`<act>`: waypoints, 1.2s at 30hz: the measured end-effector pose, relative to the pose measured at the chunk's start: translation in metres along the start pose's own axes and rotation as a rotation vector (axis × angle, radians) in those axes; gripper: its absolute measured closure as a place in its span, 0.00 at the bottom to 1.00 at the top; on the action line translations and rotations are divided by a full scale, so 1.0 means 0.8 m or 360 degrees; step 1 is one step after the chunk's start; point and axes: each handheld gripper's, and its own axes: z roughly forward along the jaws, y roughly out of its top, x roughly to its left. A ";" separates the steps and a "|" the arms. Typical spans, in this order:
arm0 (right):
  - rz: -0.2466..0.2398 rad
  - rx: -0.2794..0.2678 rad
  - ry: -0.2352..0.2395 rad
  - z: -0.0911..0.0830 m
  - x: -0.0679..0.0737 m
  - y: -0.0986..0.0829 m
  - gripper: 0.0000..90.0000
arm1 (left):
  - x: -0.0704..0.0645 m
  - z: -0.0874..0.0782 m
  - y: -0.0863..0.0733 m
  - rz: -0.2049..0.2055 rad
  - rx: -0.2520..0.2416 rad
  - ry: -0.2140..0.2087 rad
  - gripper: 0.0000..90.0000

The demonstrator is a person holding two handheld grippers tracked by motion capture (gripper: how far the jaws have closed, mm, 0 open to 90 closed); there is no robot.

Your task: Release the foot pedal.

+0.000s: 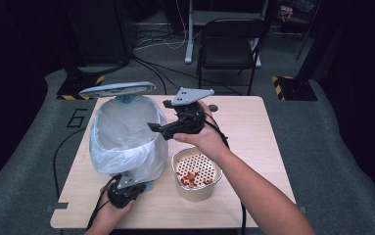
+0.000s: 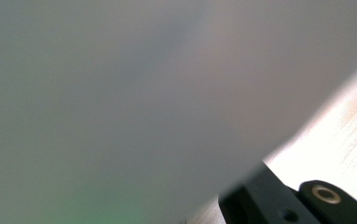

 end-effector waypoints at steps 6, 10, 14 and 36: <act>0.0004 -0.0026 -0.0069 -0.027 -0.010 -0.009 0.16 | 0.001 0.000 0.000 0.0010 0.0008 0.0001 1.00; 0.0000 -0.0041 -0.0089 -0.036 -0.012 -0.011 0.16 | -0.001 -0.001 0.001 -0.0022 0.0010 0.0005 1.00; -0.0012 -0.0034 -0.0116 -0.048 -0.012 -0.016 0.16 | -0.003 -0.004 0.001 -0.0101 -0.0058 -0.0057 0.92; 0.0028 -0.0021 -0.0215 -0.094 -0.025 -0.036 0.16 | -0.002 -0.034 0.015 -0.0034 -0.0138 -0.0129 0.69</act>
